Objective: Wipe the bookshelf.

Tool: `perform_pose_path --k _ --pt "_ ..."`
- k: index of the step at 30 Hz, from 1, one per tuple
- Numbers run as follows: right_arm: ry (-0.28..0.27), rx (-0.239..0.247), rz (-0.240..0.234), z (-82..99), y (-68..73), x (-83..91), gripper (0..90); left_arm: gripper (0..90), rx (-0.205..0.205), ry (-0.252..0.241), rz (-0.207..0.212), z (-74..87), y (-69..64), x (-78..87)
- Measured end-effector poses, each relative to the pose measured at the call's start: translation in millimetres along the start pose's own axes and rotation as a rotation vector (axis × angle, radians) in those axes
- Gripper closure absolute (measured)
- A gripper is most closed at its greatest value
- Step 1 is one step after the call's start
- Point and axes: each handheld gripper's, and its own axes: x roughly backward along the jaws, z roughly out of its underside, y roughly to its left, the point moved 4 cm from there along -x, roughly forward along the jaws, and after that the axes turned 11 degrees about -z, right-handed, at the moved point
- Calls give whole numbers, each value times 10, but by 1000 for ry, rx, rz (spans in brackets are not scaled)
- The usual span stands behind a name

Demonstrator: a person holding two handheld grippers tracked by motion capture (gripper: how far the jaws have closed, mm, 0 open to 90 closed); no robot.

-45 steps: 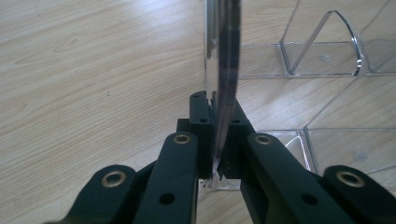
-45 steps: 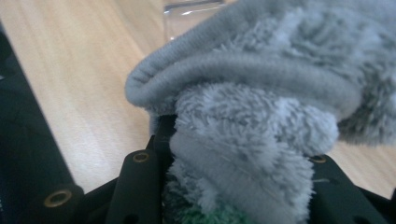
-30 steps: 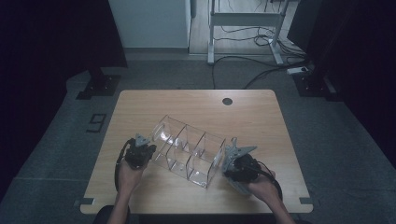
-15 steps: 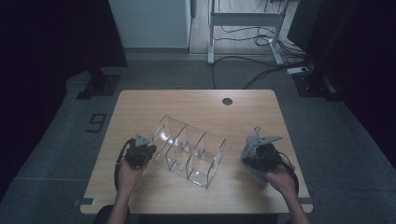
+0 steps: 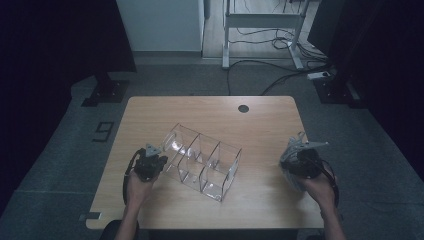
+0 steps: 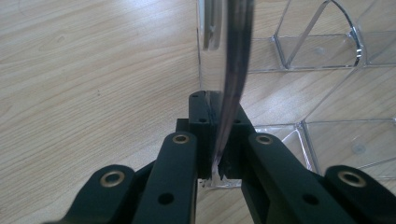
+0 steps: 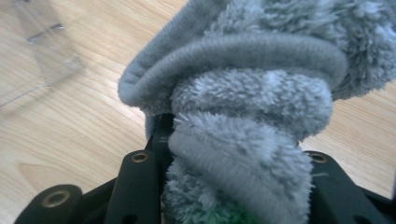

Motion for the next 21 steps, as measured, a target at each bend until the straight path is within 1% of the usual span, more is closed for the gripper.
perform_pose_path --k 4,12,13,16,18,19,20,21 --pt "19 -17 3 50 -63 -60 564 855 1 2 1 2 -1 -3" --pt "63 -36 -20 156 -137 -268 539 853 -1 6 2 7 -2 -8" --pt "63 -36 -20 156 -137 -268 539 853 -1 6 2 7 -2 -8" --pt "96 -38 -26 219 -168 -379 502 852 -2 8 1 9 -4 -10" --pt "120 -25 -20 249 -176 -426 476 853 -2 8 2 10 -4 -11" --pt "120 -25 -20 249 -176 -426 476 853 -5 10 4 13 -6 -15" --pt "132 -7 -25 263 -170 -467 423 851 -13 17 2 20 -16 -25" --pt "138 -5 -25 263 -165 -472 407 850 -14 17 1 20 -19 -27"
